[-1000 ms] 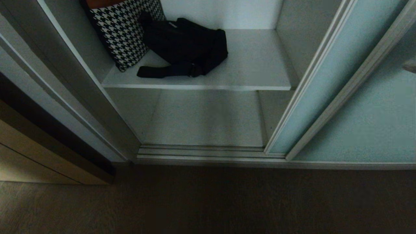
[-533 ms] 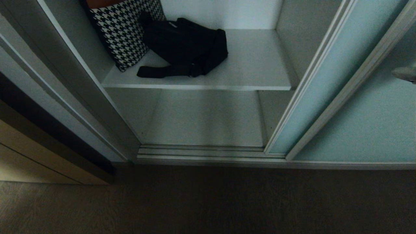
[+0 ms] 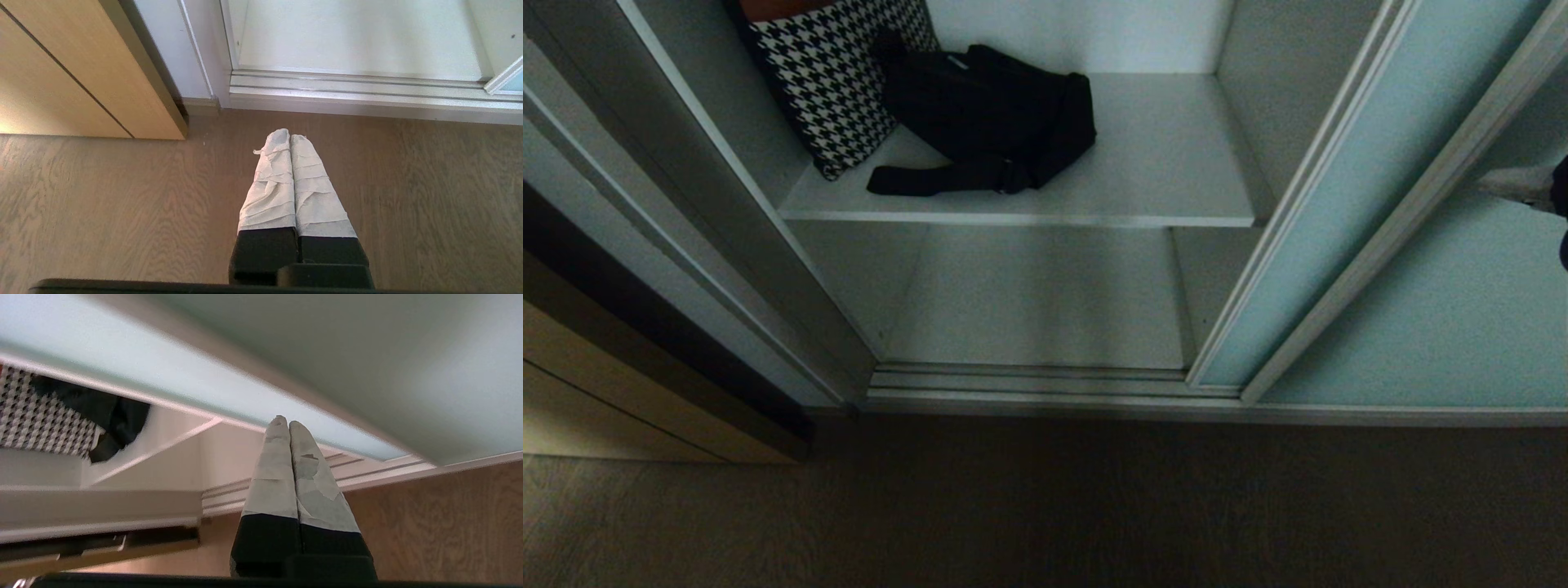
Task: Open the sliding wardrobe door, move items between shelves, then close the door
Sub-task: Close the door
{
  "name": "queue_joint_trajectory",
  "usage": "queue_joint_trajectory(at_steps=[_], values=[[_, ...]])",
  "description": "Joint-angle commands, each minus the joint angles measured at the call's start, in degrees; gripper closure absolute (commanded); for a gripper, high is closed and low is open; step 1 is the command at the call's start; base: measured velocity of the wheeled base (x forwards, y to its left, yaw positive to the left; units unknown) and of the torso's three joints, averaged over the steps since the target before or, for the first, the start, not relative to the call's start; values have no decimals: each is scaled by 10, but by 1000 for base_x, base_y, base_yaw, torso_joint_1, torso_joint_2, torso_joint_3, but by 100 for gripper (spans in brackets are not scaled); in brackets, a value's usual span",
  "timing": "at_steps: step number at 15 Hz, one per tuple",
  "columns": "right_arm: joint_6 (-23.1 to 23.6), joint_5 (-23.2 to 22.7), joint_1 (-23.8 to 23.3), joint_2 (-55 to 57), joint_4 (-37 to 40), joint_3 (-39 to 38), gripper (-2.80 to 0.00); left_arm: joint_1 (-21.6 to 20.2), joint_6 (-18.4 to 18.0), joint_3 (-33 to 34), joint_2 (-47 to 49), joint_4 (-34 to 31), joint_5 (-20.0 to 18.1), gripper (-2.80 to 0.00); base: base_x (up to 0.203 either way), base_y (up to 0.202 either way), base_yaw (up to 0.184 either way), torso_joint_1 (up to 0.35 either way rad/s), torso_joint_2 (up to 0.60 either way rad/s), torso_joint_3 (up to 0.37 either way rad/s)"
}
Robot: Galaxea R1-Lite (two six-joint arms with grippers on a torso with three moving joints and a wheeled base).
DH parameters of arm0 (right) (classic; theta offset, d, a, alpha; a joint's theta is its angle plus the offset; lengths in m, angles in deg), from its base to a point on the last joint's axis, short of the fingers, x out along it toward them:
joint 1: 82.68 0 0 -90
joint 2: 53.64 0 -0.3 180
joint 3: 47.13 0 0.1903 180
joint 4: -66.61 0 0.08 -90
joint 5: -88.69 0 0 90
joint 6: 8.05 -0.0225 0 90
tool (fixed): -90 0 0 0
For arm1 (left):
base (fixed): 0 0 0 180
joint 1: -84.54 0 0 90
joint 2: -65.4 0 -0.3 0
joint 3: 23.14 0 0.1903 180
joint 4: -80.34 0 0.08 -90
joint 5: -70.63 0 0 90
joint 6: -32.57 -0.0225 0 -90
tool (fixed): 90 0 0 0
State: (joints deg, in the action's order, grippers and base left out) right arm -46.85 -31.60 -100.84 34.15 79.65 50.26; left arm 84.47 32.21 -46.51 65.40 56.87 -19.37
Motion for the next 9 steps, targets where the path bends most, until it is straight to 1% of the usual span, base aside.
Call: queue_joint_trajectory(at_steps=[1, 5, 9], values=[[0, -1, 13, 6, 0, 0, 0, 0, 0, 0, 1, 0, 0, 0, 0, 0, 0, 0, 0, 0], [0, 3, 10, 18, -1, 12, 0, 0, 0, 0, 1, 0, 0, 0, 0, 0, 0, 0, 0, 0], [-1, 2, -6, 17, -1, 10, 0, 0, 0, 0, 1, 0, 0, 0, 0, 0, 0, 0, 0, 0]])
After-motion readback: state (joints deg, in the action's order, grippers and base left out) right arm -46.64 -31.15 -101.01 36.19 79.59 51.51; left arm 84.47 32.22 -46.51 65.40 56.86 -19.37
